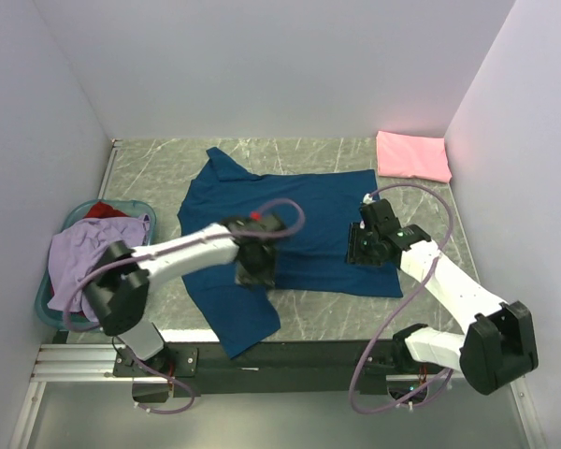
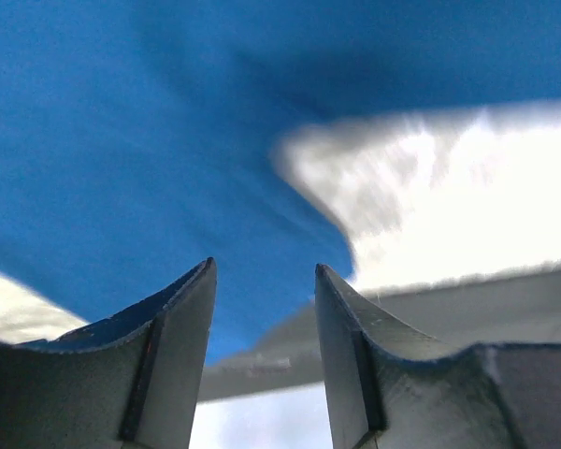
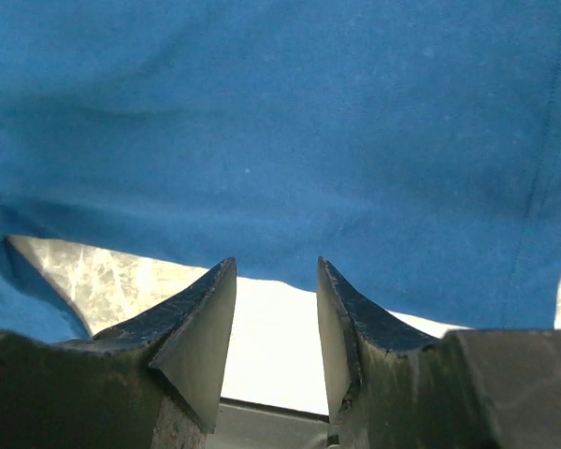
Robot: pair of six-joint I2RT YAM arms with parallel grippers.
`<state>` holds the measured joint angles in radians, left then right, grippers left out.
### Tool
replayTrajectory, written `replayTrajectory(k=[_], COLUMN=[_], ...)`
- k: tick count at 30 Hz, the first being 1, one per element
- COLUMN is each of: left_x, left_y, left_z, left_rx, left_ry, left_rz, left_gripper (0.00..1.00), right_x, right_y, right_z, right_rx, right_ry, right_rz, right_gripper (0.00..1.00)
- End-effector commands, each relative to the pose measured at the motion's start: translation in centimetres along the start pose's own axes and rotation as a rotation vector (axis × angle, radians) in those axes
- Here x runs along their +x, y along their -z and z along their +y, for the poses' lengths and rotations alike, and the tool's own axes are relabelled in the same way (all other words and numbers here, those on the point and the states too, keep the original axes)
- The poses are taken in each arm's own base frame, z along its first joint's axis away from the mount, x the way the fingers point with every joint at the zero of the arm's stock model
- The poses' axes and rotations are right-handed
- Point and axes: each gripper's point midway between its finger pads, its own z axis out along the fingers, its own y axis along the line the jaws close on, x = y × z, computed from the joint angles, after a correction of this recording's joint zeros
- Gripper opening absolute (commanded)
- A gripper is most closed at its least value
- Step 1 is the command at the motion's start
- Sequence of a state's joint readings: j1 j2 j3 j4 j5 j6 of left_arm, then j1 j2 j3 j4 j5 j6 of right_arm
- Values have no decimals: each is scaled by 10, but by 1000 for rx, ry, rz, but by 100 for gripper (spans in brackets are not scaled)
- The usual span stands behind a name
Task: Fold and stack the t-shirts
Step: Flatten the tshirt out
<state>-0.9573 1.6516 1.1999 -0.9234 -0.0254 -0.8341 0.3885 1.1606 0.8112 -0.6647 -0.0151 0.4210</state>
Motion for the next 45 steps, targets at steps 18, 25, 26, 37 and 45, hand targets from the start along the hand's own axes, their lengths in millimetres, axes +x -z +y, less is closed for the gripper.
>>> replayTrajectory(k=[18,25,26,37,45], left_x=[15,46,46,71,76], left_y=[-55,-52,-50,-39,-31], left_z=[160,165,165,165,156], left_rx=[-293,-291,-291,-279,-214], left_ry=[333,369,371,410,426], left_rz=[100,156,156,214,210], left_gripper=[53,53,53,60,63], right_x=[33,66,68,106,114], right_y=[-37,-55,-56,-44,-32], right_z=[35,17,15,-3,-7], right_rx=[-13,77,85,145,149], right_ry=[133,154,148,127,127], right_rz=[162,292,300,421,443], right_gripper=[51,51,51,52,53])
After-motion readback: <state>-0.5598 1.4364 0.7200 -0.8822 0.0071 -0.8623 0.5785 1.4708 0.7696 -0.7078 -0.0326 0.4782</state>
